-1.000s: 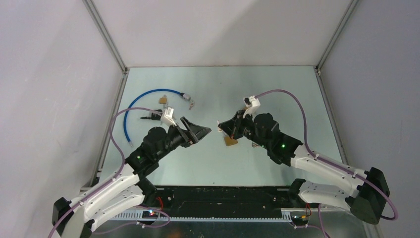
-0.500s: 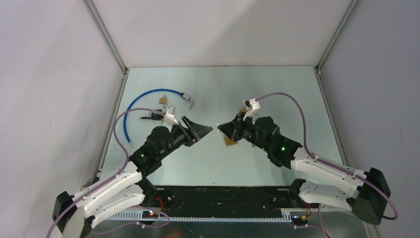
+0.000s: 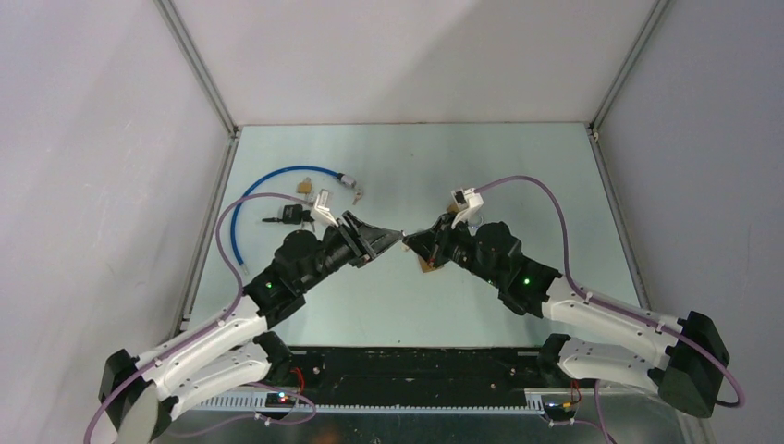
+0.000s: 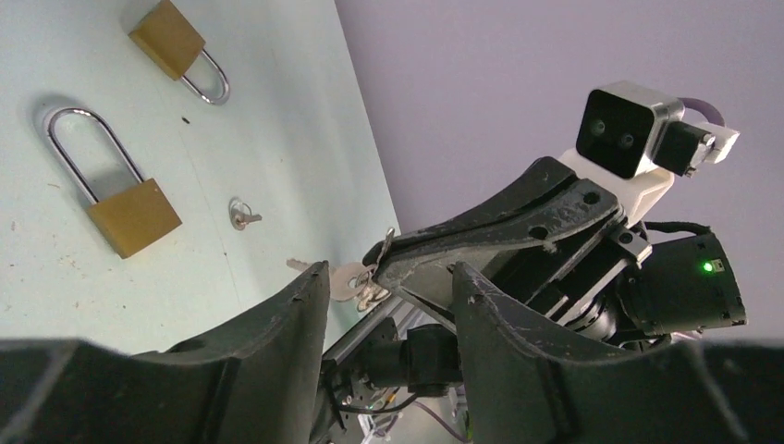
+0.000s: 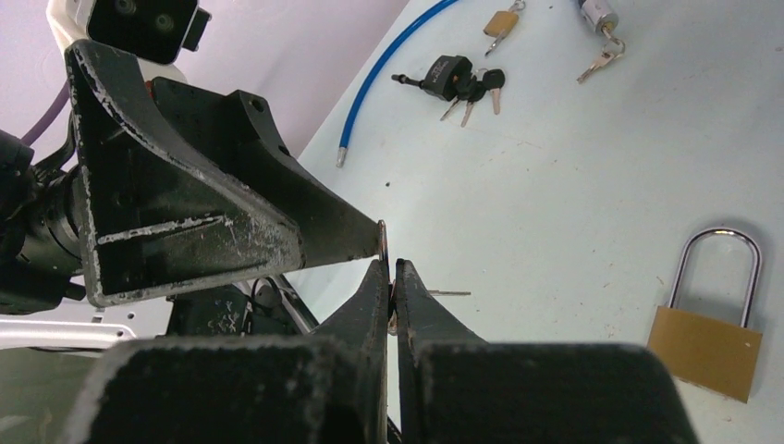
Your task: Unlock with the key
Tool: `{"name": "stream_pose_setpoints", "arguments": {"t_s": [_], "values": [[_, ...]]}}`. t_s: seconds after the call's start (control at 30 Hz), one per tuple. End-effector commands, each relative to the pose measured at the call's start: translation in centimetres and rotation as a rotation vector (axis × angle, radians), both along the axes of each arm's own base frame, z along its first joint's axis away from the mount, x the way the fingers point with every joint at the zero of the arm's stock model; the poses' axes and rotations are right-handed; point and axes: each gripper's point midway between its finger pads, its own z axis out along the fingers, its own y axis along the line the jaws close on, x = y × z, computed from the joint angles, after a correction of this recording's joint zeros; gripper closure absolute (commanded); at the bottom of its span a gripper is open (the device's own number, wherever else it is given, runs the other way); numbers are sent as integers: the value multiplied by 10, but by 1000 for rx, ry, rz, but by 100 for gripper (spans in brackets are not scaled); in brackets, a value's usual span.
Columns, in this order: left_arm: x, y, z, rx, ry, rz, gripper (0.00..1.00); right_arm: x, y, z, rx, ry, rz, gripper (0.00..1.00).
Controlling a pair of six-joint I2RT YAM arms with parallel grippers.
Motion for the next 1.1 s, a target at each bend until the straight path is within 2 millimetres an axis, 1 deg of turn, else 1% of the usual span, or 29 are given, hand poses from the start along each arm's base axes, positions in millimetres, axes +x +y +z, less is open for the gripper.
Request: {"name": "stream_pose_setpoints", "arguments": {"t_s": [0.0, 0.07, 0.13, 0.3, 0.37, 0.43, 0.53, 0.57, 0.6, 0.63, 0.67, 0.7, 0.73, 0.77, 0.8, 0.83, 0.9, 1.0, 1.07], "values": [[-3, -6, 16, -38, -33, -23, 45, 4, -7, 22, 76, -49, -47, 100], [-3, -6, 13, -47, -16, -17, 44, 6, -11, 23, 86, -51, -72, 100], [-3, -6, 12, -41, -25, -17, 43, 7, -15, 28, 102, -56, -86, 100], [-4, -6, 9, 8, -81, -32, 43, 9, -24, 40, 144, -59, -100, 100], [-4, -8, 9, 26, -97, -48, 43, 8, -26, 45, 161, -61, -101, 100], [-5, -11, 6, 49, -112, -69, 46, 7, -29, 52, 179, -70, -102, 100], [-6, -16, -2, 100, -134, -110, 48, 5, -31, 60, 204, -84, -97, 100], [-6, -18, -3, 112, -141, -121, 48, 5, -32, 62, 212, -87, -96, 100], [-6, -21, -8, 148, -164, -144, 47, 4, -31, 64, 218, -89, -88, 100], [-7, -22, -9, 173, -179, -157, 46, 4, -32, 66, 222, -90, -86, 100], [-4, -22, -16, 227, -214, -165, 43, 3, -32, 67, 225, -89, -83, 100], [-5, -23, -18, 259, -231, -173, 43, 3, -31, 68, 226, -88, -80, 100], [0, -19, -21, 321, -288, -156, 41, 2, -31, 69, 229, -84, -74, 100], [-1, -19, -23, 356, -317, -154, 41, 1, -31, 70, 231, -81, -71, 100], [4, -12, -21, 414, -382, -120, 40, 0, -30, 70, 237, -76, -66, 100], [6, -10, -21, 440, -410, -103, 40, 0, -30, 71, 240, -73, -63, 100], [12, 0, -13, 496, -489, -49, 39, -2, -30, 72, 248, -65, -58, 100], [14, 2, -3, 557, -619, -47, 38, -4, -29, 74, 259, -52, -48, 100], [11, 0, 1, 578, -701, -63, 36, -5, -27, 75, 264, -43, -38, 100]]}}
